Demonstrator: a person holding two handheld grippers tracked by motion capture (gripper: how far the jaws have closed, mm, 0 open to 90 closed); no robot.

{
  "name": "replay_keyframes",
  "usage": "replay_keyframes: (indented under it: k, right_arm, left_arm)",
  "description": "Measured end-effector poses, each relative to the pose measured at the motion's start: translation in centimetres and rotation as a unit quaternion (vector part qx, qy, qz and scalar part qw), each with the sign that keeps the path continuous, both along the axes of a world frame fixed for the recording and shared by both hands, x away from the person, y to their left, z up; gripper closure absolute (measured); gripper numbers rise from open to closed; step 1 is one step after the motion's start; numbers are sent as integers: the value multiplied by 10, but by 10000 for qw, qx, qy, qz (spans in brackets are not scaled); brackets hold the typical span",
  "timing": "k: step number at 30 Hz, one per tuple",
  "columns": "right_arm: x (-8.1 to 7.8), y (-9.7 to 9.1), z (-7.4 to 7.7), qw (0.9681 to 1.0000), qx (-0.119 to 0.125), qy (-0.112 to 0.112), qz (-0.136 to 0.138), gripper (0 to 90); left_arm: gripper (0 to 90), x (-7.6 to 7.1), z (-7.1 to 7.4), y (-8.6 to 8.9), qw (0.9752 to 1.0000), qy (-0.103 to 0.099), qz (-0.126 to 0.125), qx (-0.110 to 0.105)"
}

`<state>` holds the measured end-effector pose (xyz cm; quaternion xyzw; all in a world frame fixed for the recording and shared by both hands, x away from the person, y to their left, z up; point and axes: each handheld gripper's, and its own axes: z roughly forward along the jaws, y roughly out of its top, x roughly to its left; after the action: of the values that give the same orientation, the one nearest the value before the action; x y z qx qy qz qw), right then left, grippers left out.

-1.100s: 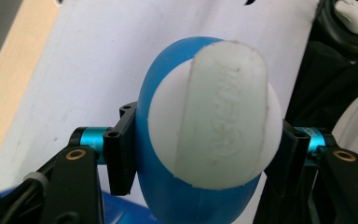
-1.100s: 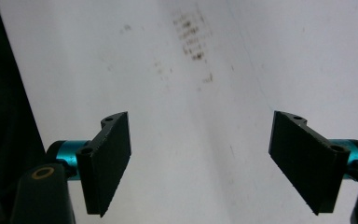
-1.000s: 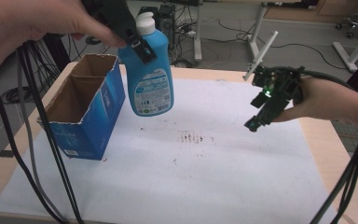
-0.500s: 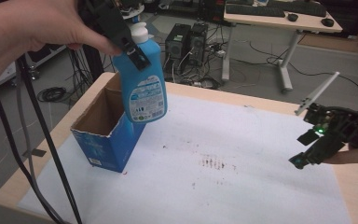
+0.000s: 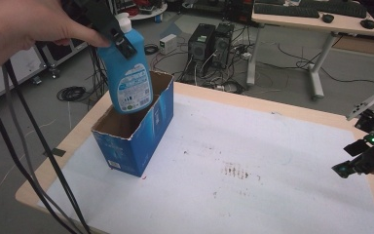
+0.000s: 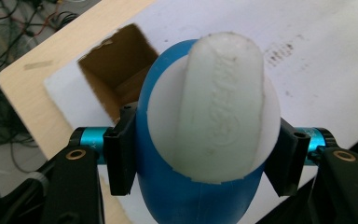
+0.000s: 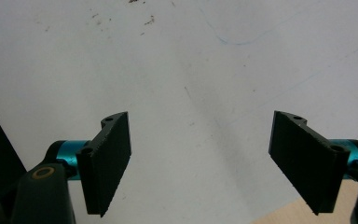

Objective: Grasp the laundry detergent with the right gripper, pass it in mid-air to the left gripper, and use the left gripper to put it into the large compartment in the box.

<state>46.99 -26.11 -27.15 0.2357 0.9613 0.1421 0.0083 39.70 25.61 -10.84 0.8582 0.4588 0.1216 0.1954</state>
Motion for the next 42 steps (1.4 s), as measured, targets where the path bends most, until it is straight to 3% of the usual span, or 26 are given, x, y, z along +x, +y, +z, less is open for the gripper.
replay_keyframes:
  k: [7, 17, 21, 22, 29, 30, 42]
  right_arm:
    - [0, -2, 2, 10000, 44, -34, -20, 206]
    - [-5, -12, 6, 9999, 75, -115, -98, 206]
    - [-7, -15, 6, 9998, 46, -131, -114, 206]
    - [-8, -16, 6, 9998, 14, -140, -121, 206]
    - [-10, -18, 6, 9997, 4, -164, -170, 206]
    - [-11, -18, 6, 9997, 0, -194, -148, 206]
    - [-14, -23, 5, 9997, 5, -189, -179, 206]
  left_arm:
    - [379, 6, -17, 9, 9998, 40, 161, 73]
    - [379, 13, -74, 11, 9992, 337, 9, 208]
    - [379, 13, -87, 12, 9989, 421, -8, 211]
    - [379, 13, -104, 12, 9986, 496, 4, 202]
    - [379, 14, -133, 11, 9980, 575, 3, 245]
    - [379, 16, -145, 11, 9976, 623, -1, 293]
    - [379, 18, -168, 6, 9950, 847, -250, 467]
